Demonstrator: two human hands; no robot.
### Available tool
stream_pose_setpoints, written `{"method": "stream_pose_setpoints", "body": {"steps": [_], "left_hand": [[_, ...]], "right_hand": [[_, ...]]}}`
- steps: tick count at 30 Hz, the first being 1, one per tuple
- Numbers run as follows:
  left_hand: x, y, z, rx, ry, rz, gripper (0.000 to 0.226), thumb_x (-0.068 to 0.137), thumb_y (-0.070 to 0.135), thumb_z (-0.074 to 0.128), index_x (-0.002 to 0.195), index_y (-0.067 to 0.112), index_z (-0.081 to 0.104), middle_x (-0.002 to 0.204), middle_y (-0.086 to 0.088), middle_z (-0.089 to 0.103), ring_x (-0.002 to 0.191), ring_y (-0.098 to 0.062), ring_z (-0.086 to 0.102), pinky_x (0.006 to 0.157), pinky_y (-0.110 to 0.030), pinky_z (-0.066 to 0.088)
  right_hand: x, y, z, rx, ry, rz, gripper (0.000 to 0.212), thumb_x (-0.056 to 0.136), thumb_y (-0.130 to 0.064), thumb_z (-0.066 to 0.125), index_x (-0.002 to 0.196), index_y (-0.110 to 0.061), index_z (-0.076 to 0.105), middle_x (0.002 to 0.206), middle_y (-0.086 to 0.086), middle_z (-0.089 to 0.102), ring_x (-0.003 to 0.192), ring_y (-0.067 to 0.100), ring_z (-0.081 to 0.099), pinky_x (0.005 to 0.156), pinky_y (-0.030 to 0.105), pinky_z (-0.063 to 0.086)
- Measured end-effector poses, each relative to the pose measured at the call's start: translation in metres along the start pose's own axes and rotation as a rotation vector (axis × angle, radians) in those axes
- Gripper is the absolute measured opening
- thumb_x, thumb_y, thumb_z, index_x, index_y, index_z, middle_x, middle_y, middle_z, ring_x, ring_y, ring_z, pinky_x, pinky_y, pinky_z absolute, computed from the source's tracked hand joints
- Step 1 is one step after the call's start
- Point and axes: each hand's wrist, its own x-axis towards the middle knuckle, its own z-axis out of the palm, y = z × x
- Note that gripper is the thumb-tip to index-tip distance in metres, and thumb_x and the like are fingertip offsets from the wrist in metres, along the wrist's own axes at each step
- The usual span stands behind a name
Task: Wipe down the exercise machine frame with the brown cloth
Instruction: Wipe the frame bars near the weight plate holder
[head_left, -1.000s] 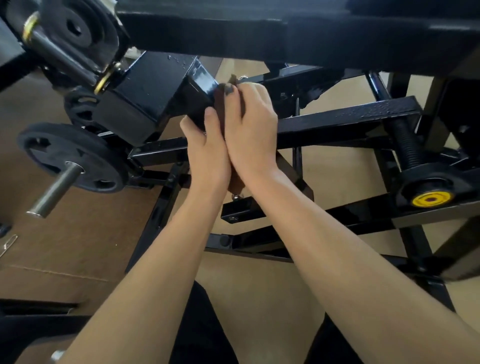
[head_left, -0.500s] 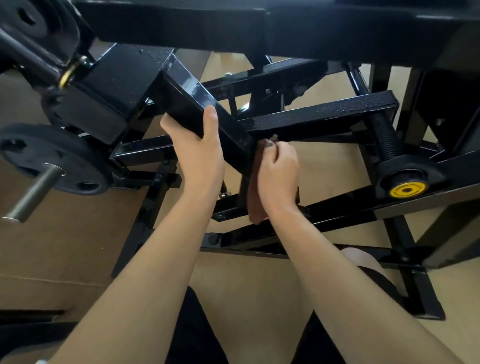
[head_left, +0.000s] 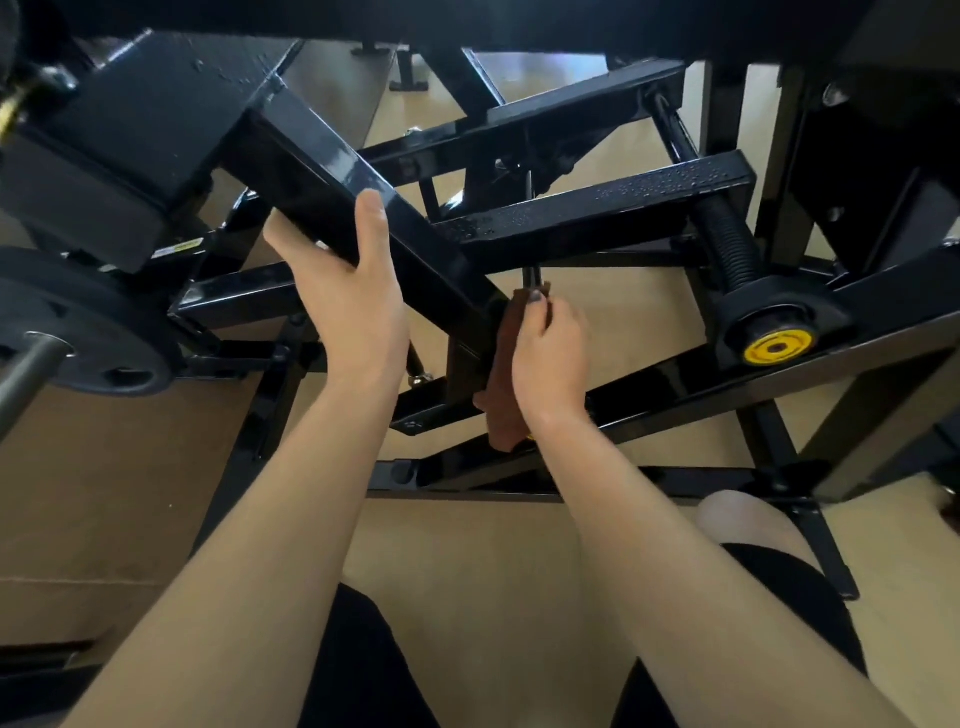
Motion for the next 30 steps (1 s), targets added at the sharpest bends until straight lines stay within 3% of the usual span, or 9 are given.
{"method": "stream_pose_setpoints", "body": {"steps": [4, 10, 13, 15, 17, 20, 24, 26, 30], "left_hand": [[-0.005, -0.013, -0.01, 0.052, -0.088, 0.05, 0.048, 0.104, 0.028, 0.057, 0.142, 0.013, 0.032, 0.129, 0.005, 0.056, 0.118, 0.003, 0.058, 0.094, -0.011, 0.047], [-0.049, -0.084, -0.033, 0.352, -0.224, 0.037, 0.043, 0.107, 0.038, 0.048, 0.142, 0.015, 0.041, 0.129, 0.0, 0.054, 0.11, 0.001, 0.056, 0.087, -0.006, 0.043], [-0.073, -0.122, -0.038, 0.48, -0.222, 0.103, 0.028, 0.106, 0.037, 0.049, 0.126, 0.017, 0.047, 0.115, -0.001, 0.053, 0.095, 0.007, 0.052, 0.076, -0.006, 0.042], [-0.089, -0.141, -0.035, 0.517, -0.255, 0.139, 0.022, 0.105, 0.04, 0.048, 0.115, 0.02, 0.046, 0.106, -0.001, 0.053, 0.088, 0.003, 0.051, 0.073, -0.008, 0.042], [-0.106, -0.154, -0.03, 0.549, -0.346, 0.171, 0.031, 0.103, 0.045, 0.045, 0.115, 0.017, 0.048, 0.103, 0.0, 0.053, 0.086, -0.002, 0.05, 0.076, -0.011, 0.042], [-0.128, -0.169, -0.023, 0.661, -0.556, 0.23, 0.048, 0.102, 0.051, 0.043, 0.129, 0.012, 0.049, 0.119, -0.006, 0.057, 0.106, -0.017, 0.056, 0.089, -0.038, 0.051], [-0.146, -0.187, -0.015, 0.741, -0.791, 0.244, 0.06, 0.099, 0.049, 0.048, 0.147, 0.014, 0.039, 0.142, -0.01, 0.053, 0.131, -0.025, 0.051, 0.104, -0.044, 0.047], [-0.155, -0.197, -0.011, 0.795, -0.837, 0.232, 0.065, 0.097, 0.049, 0.049, 0.152, 0.015, 0.035, 0.149, -0.009, 0.047, 0.139, -0.026, 0.042, 0.108, -0.044, 0.044], [-0.171, -0.206, -0.005, 0.844, -0.761, 0.209, 0.07, 0.1, 0.046, 0.05, 0.157, 0.01, 0.029, 0.158, -0.013, 0.034, 0.145, -0.029, 0.03, 0.108, -0.044, 0.043]], "right_hand": [[0.004, -0.003, -0.005, 0.135, 0.025, 0.081, 0.029, 0.111, -0.03, 0.041, 0.102, -0.013, 0.064, 0.09, -0.002, 0.06, 0.081, 0.009, 0.056, 0.062, 0.016, 0.037], [-0.047, 0.005, -0.018, 0.282, 0.105, -0.059, 0.035, 0.109, -0.041, 0.04, 0.108, -0.018, 0.066, 0.092, -0.005, 0.067, 0.086, 0.008, 0.065, 0.076, 0.025, 0.054], [-0.093, 0.038, -0.013, 0.34, 0.157, -0.087, 0.037, 0.106, -0.049, 0.041, 0.111, -0.023, 0.067, 0.096, -0.011, 0.068, 0.091, 0.006, 0.066, 0.081, 0.026, 0.055], [-0.121, 0.07, -0.007, 0.347, 0.175, -0.103, 0.034, 0.106, -0.049, 0.041, 0.114, -0.026, 0.066, 0.102, -0.012, 0.067, 0.098, 0.007, 0.067, 0.082, 0.019, 0.053], [-0.14, 0.106, -0.001, 0.3, 0.187, -0.079, 0.034, 0.108, -0.044, 0.041, 0.117, -0.023, 0.065, 0.106, -0.011, 0.066, 0.103, 0.008, 0.065, 0.083, 0.014, 0.049], [-0.152, 0.157, 0.002, 0.227, 0.194, 0.035, 0.033, 0.109, -0.04, 0.04, 0.116, -0.021, 0.066, 0.108, -0.008, 0.064, 0.104, 0.004, 0.061, 0.084, 0.014, 0.049], [-0.128, 0.209, -0.001, 0.026, 0.218, 0.08, 0.022, 0.109, -0.032, 0.045, 0.112, -0.023, 0.065, 0.117, -0.005, 0.061, 0.106, 0.0, 0.059, 0.09, 0.019, 0.051], [-0.108, 0.223, 0.0, -0.129, 0.174, 0.014, 0.025, 0.109, -0.03, 0.047, 0.117, -0.017, 0.067, 0.126, -0.003, 0.059, 0.114, 0.008, 0.058, 0.1, 0.025, 0.051], [-0.077, 0.246, 0.006, -0.559, -0.068, -0.265, 0.024, 0.105, -0.022, 0.057, 0.115, -0.007, 0.073, 0.131, 0.011, 0.063, 0.125, 0.026, 0.055, 0.11, 0.039, 0.044]]}}
